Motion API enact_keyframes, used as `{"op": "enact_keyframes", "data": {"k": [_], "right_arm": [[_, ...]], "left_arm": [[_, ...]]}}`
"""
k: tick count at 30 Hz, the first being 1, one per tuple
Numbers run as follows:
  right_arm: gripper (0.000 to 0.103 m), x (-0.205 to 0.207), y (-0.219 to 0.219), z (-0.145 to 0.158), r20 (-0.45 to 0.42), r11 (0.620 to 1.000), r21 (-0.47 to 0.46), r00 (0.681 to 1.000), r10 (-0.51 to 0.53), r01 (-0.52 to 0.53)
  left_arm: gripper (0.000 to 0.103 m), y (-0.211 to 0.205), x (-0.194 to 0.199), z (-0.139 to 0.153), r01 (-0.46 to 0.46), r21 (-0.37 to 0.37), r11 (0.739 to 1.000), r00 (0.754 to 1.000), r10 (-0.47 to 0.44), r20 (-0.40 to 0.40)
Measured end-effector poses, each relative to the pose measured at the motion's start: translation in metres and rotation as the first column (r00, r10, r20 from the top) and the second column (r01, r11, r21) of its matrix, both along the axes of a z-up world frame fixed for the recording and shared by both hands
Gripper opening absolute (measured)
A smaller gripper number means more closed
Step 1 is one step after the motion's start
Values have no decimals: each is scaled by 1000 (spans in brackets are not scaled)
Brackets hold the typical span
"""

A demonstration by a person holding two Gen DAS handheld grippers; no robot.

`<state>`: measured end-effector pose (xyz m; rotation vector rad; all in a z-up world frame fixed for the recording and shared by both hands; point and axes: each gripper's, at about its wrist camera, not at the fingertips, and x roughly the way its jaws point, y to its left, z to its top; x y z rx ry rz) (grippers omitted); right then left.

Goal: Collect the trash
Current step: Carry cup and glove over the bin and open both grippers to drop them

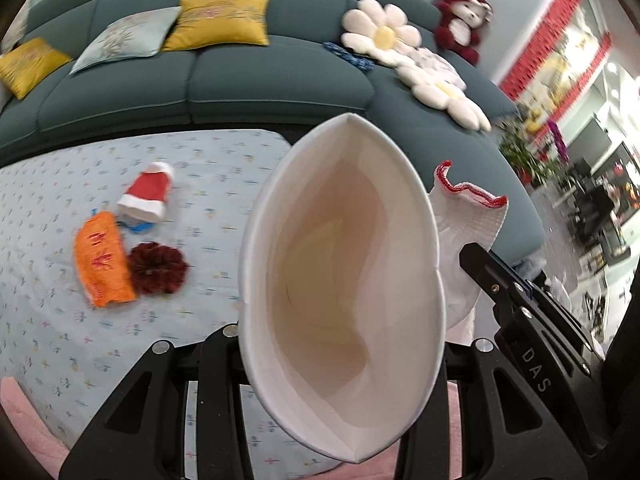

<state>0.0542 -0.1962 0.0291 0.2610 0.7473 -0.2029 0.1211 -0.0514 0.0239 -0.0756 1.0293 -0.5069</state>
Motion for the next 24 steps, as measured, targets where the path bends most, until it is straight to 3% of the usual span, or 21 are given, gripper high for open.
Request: {"op": "enact_keyframes", "data": {"k": [11, 22, 24], "right_arm": [[4, -39, -65, -16, -15, 993, 27, 993, -113, 114], [4, -49, -96, -30, -31, 983, 61, 985, -169, 171], [5, -49, -98, -33, -38, 983, 64, 985, -170, 172]], "left_arm": [[36, -75, -22, -7, 132, 23, 991, 991, -131, -17], [37, -116, -29, -17, 206, 31, 978, 978, -205, -28], [47, -118, -28, -21, 201, 22, 979, 979, -200, -39]]}}
